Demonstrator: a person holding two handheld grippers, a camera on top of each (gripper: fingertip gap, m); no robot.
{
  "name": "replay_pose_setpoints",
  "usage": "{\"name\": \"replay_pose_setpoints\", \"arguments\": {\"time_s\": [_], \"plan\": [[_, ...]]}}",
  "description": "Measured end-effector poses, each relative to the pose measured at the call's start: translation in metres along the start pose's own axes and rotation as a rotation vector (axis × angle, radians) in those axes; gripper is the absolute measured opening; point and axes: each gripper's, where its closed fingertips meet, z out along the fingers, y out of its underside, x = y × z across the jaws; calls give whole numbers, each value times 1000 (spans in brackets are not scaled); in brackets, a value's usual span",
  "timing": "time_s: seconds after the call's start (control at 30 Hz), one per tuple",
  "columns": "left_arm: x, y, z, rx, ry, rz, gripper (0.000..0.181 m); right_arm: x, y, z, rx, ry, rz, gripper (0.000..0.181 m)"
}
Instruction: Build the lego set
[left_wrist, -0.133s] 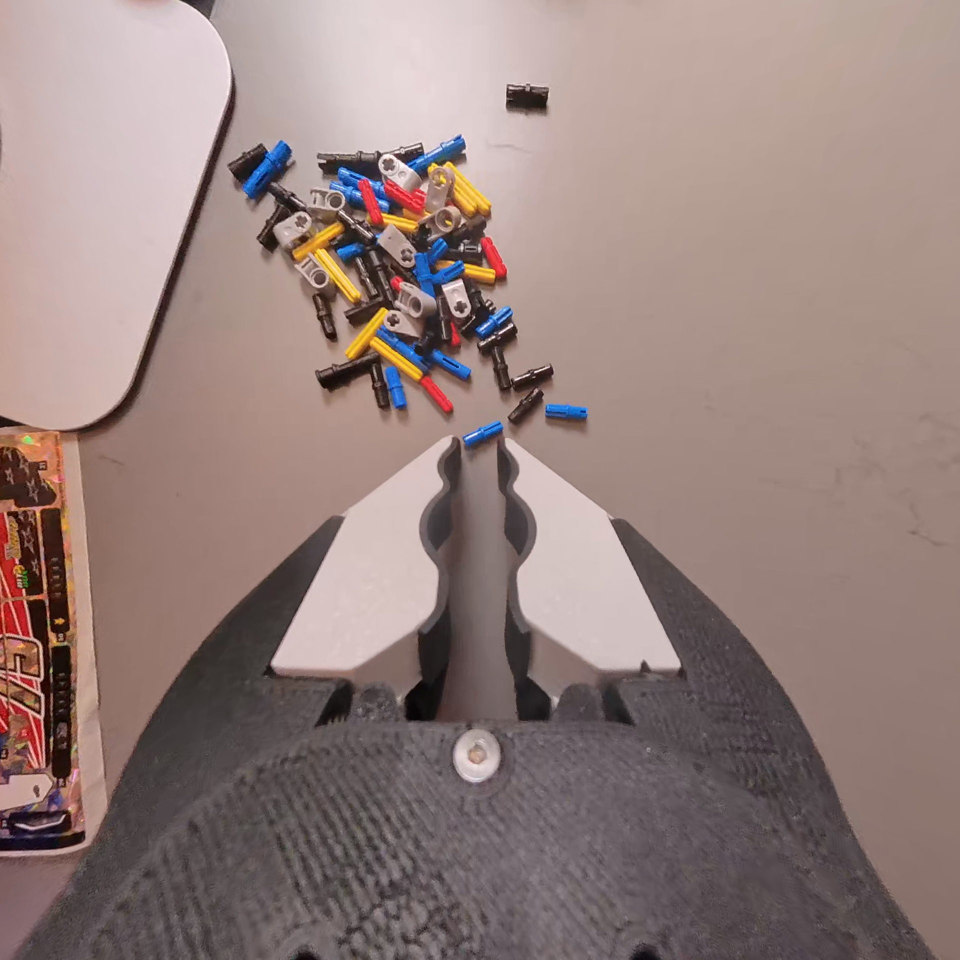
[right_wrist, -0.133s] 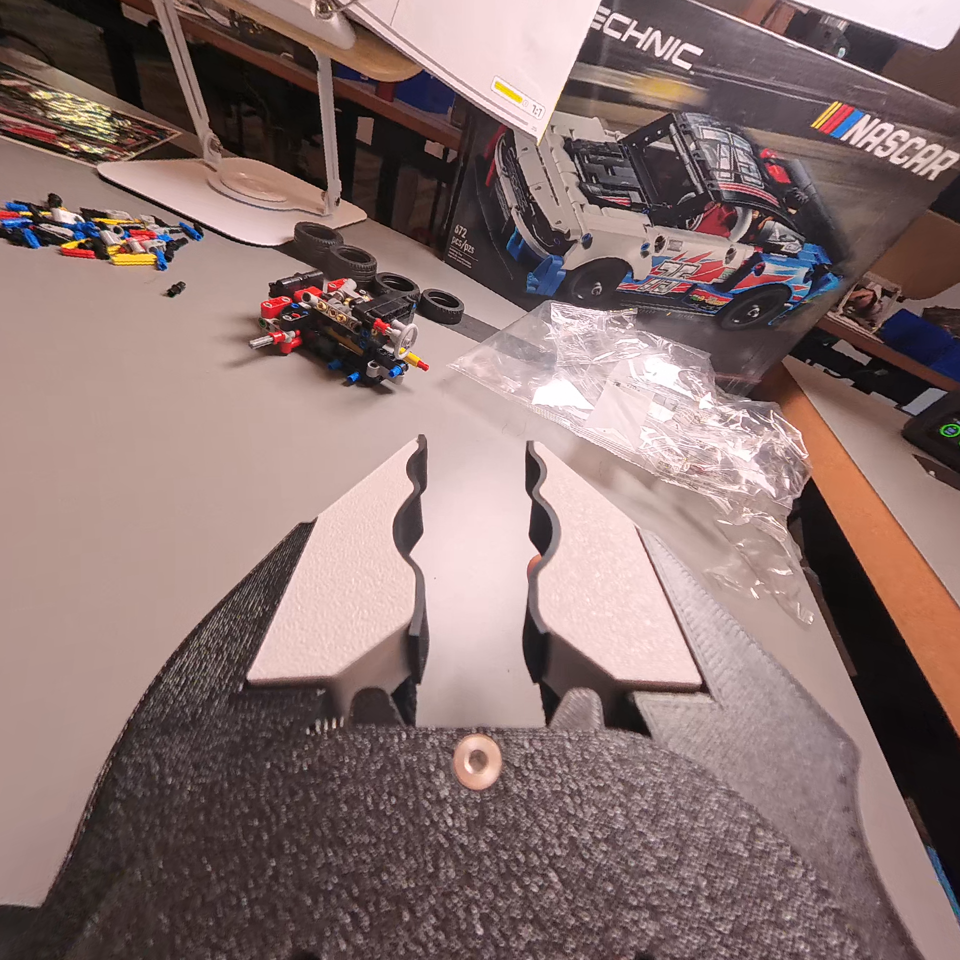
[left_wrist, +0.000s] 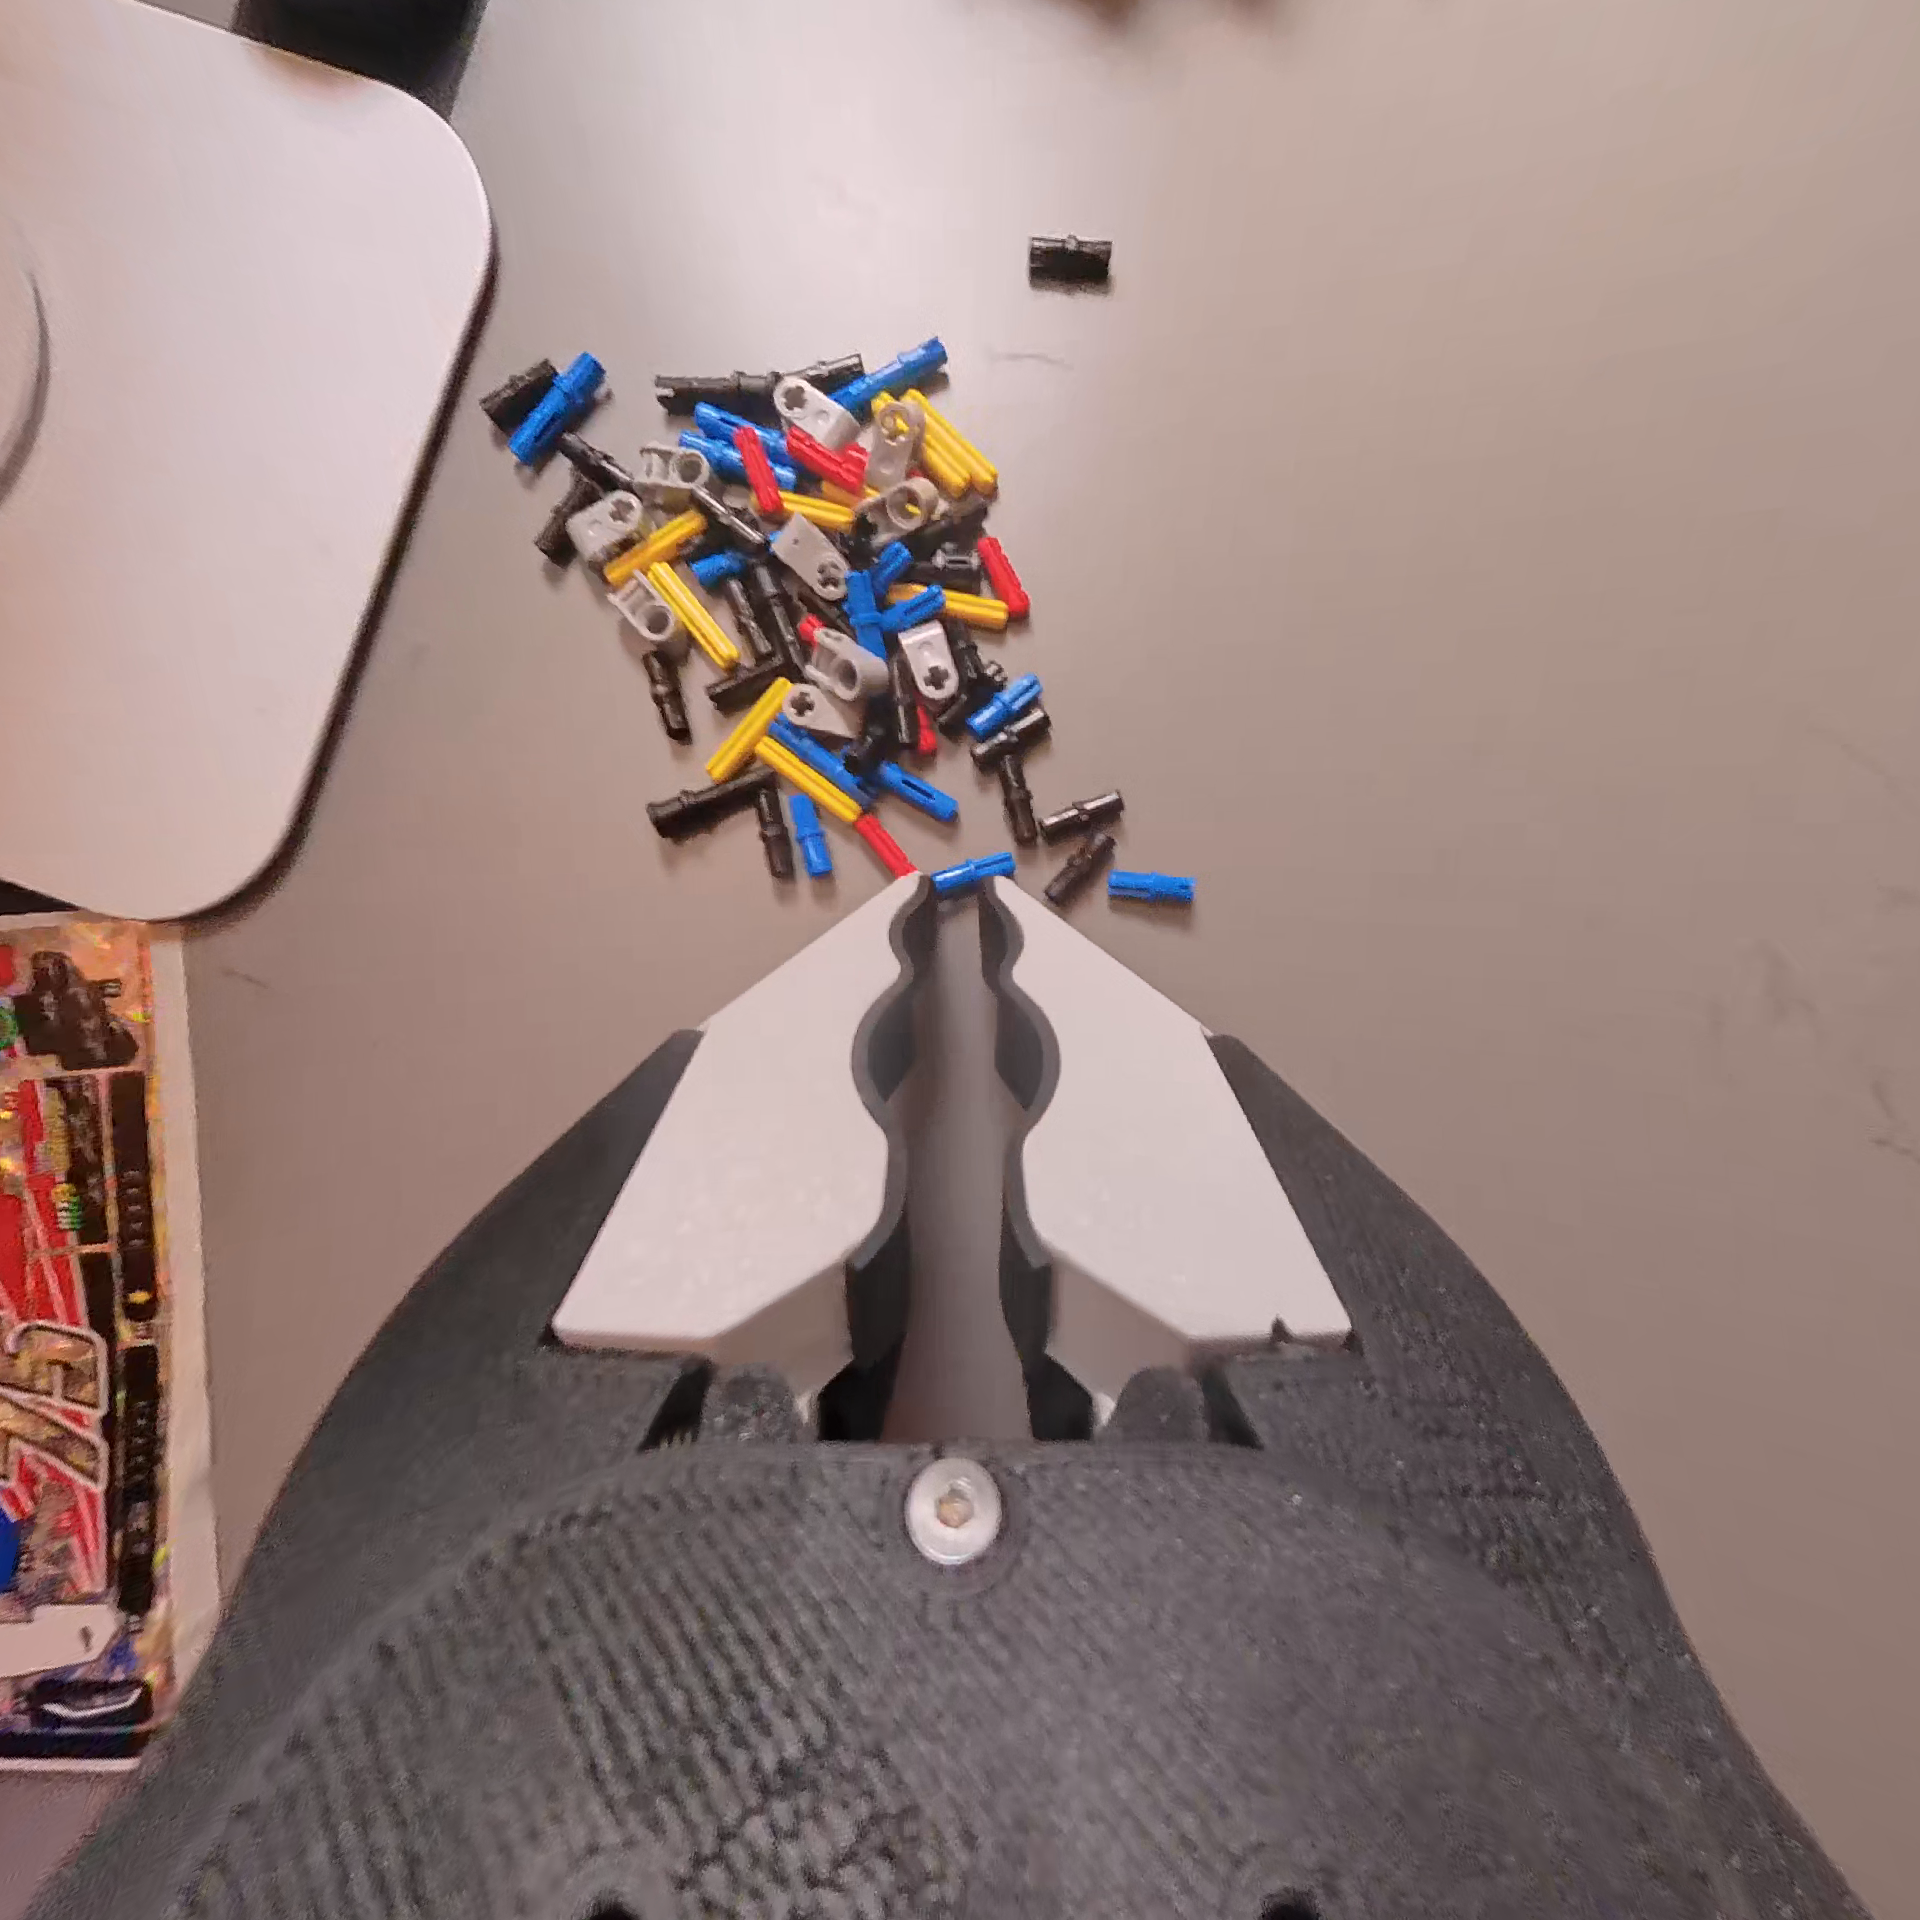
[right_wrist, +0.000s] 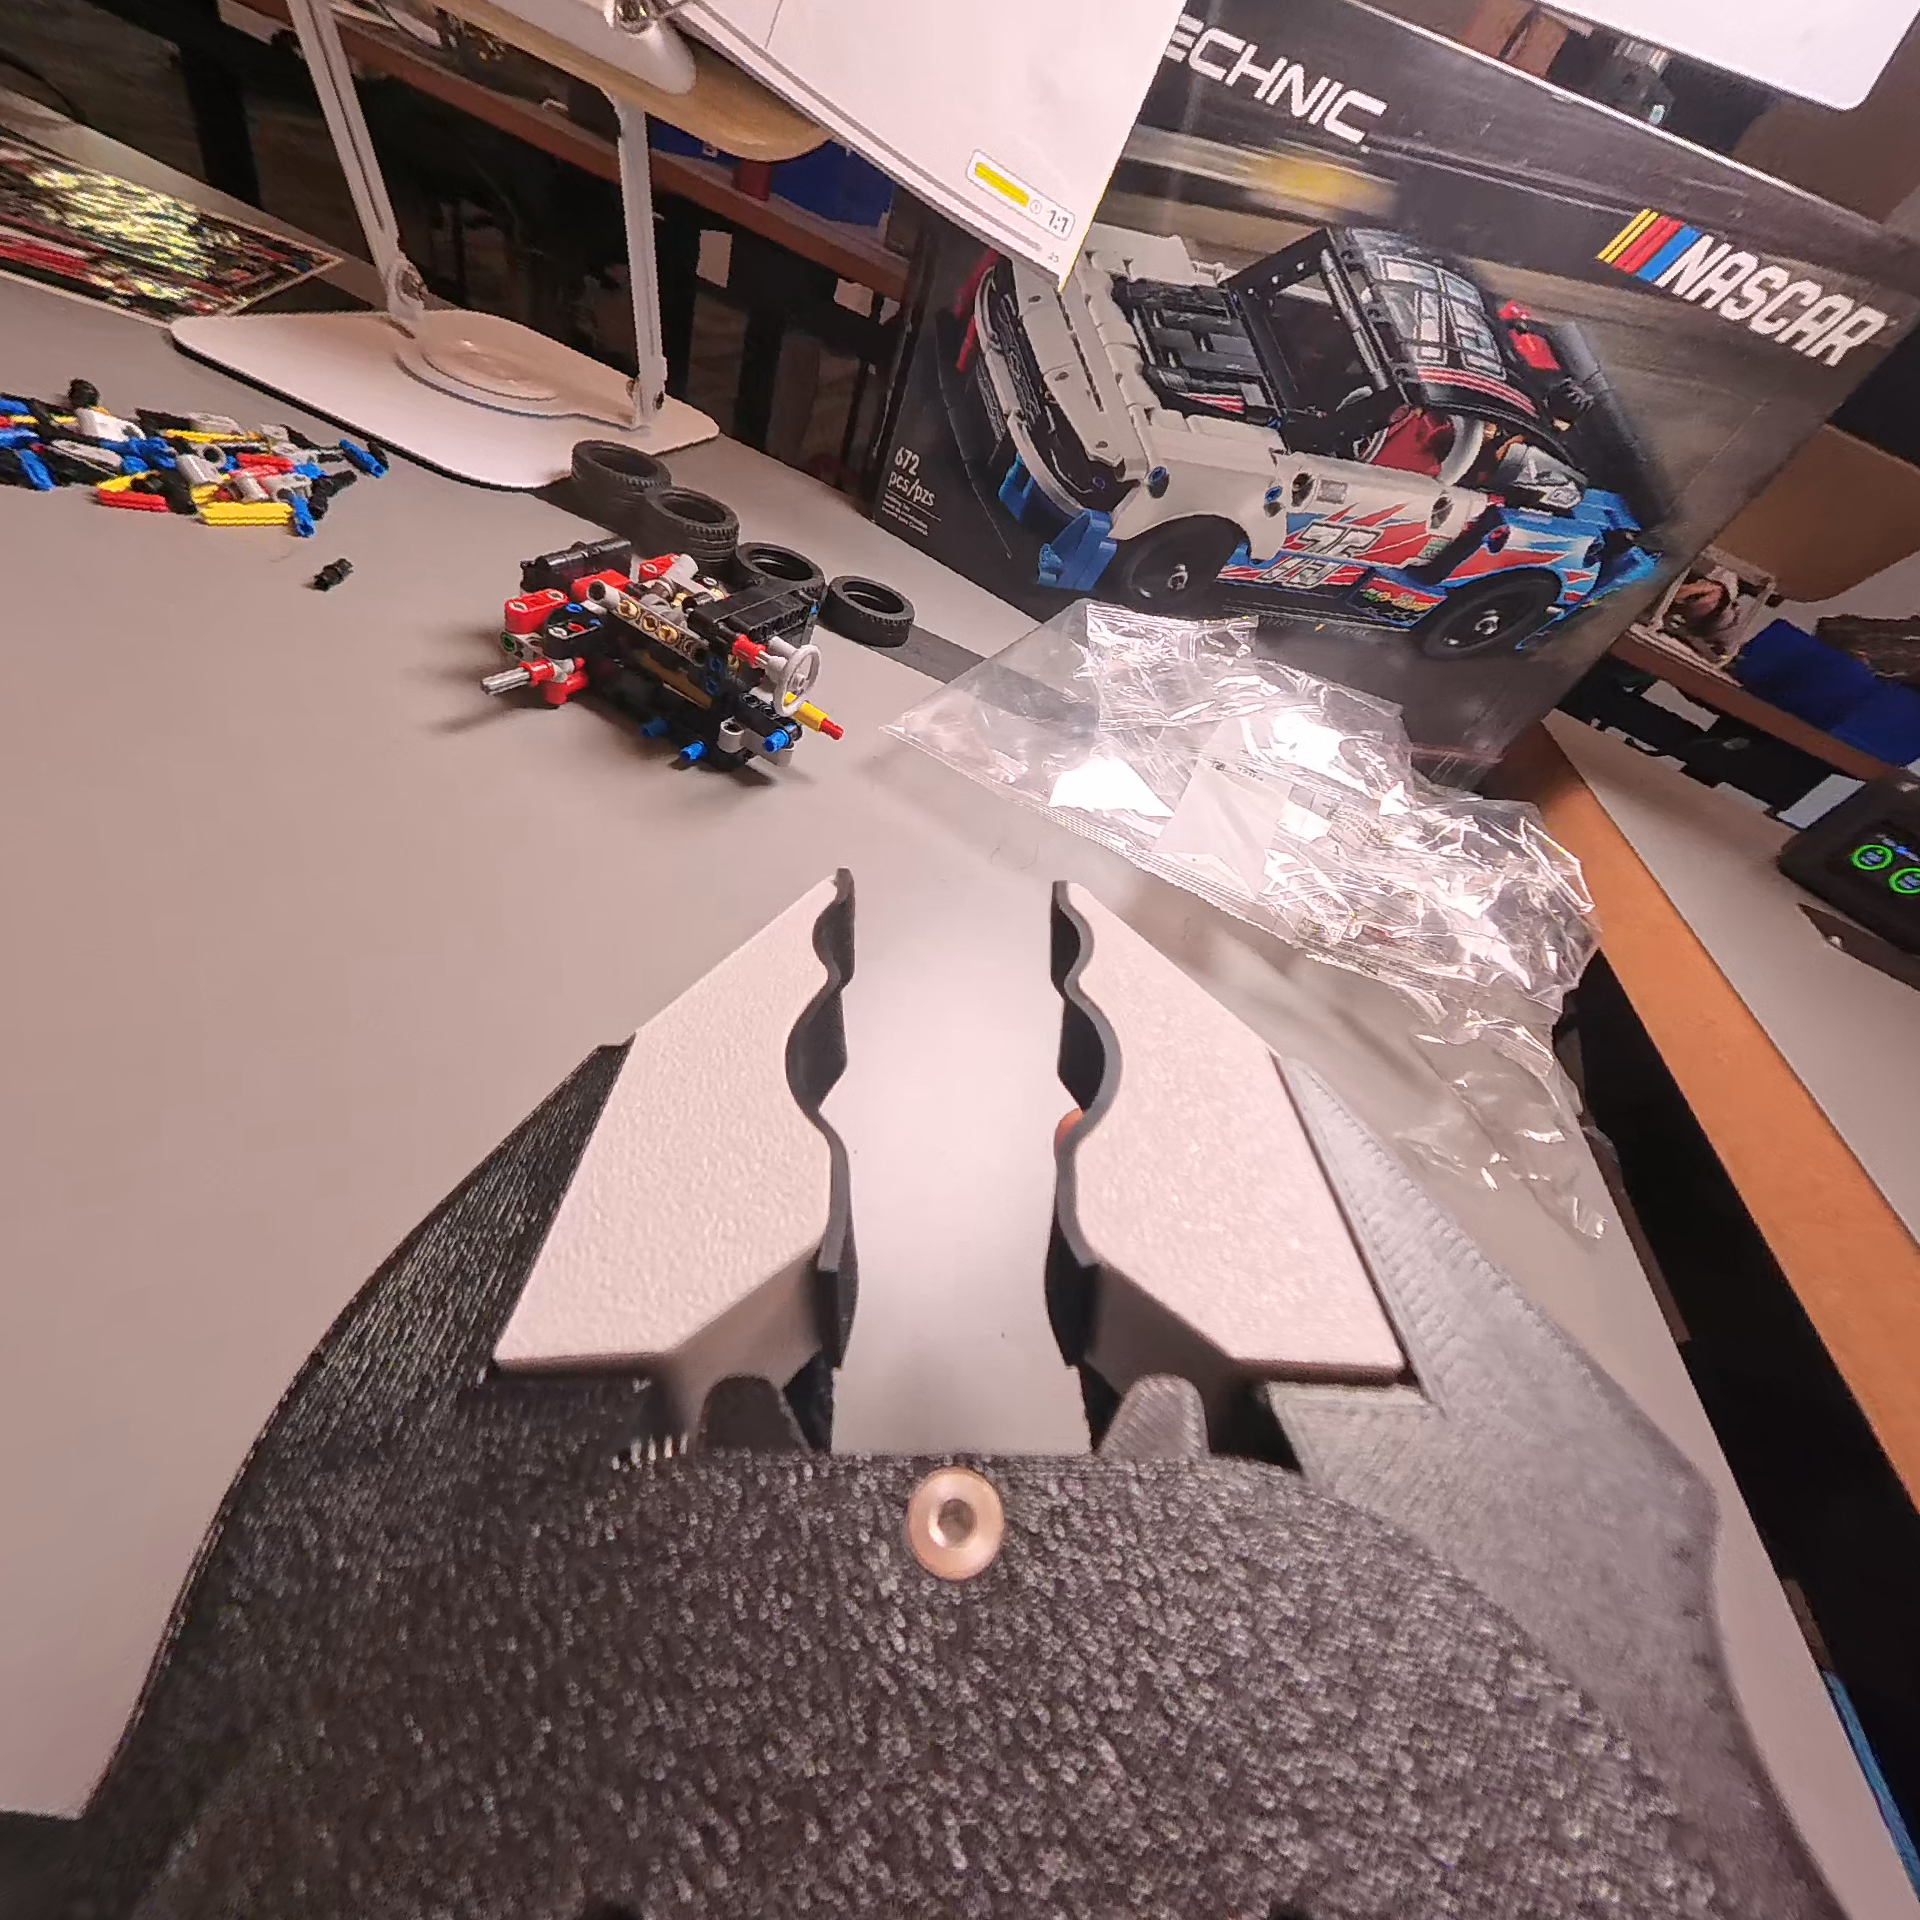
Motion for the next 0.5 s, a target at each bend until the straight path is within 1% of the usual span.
{"name": "replay_pose_setpoints", "arguments": {"time_s": [0.1, 0.17, 0.23, 0.33, 0.4, 0.47, 0.5], "plan": [[-14, -8, 3, 21, -83, -9, 13, 3, 0, 0, 3, 5, 15, 37], [-13, -16, -1, 68, -94, -4, 17, 2, 0, -1, 2, 5, 10, 37], [-2, -19, -7, 97, -48, -15, 23, 1, -1, -1, 3, 4, 5, 37], [27, -10, -6, 66, 45, -21, 35, -1, -2, 0, 6, -2, 2, 37], [37, -3, -1, 37, 33, 23, 36, -3, -3, -1, 9, -9, 1, 37], [34, -6, 2, 46, -8, 29, 22, -6, -5, -1, 14, -19, 2, 37], [31, -8, 3, 48, -27, 31, 19, -6, -5, -1, 16, -22, 1, 37]]}}
